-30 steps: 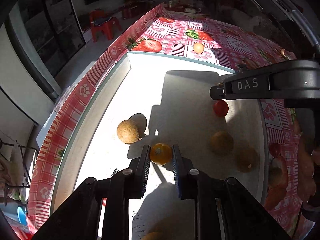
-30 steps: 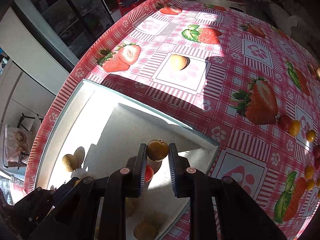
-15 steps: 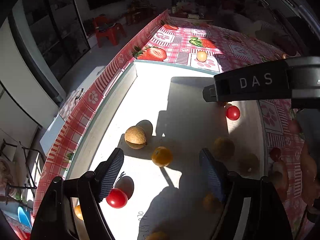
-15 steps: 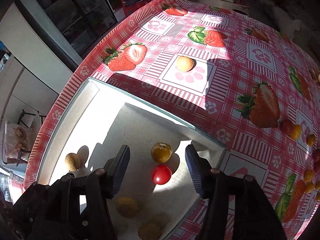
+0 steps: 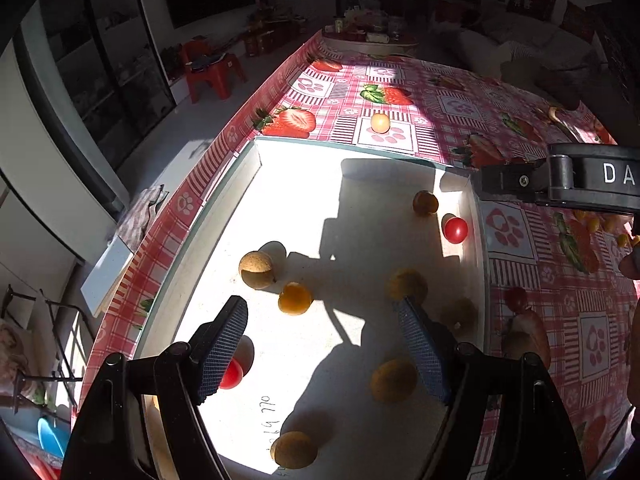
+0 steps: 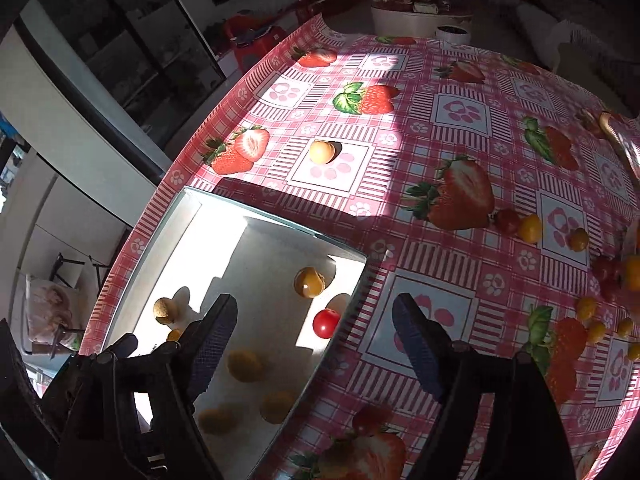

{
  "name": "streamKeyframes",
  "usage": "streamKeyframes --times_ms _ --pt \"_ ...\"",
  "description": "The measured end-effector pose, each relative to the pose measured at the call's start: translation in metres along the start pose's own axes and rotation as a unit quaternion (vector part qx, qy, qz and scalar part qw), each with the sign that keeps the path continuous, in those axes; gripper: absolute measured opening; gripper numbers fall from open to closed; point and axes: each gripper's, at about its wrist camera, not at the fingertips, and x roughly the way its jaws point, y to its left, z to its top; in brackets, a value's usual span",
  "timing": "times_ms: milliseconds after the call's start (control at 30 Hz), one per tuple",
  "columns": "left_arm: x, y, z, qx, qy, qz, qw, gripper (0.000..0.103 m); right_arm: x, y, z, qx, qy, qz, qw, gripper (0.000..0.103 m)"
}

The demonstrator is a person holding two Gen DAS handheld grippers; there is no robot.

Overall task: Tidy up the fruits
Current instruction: 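Move both grippers back from the tray toward the remaining fruits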

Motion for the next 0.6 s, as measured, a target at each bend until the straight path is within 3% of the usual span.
streamKeyframes --times_ms 233,600 --pt "-0.02 -0.039 0.002 0.031 -0.013 -0.026 0.9991 0.079 -0.032 -0.052 -0.036 0.047 -0.005 -0.015 0.999 0.083" --pt "-0.035 -0.127 0.018 0.087 -0.013 -0.08 0.9929 0.079 -0.081 -0.164 -0.098 0.136 -0.015 -0.078 0.988 0.083"
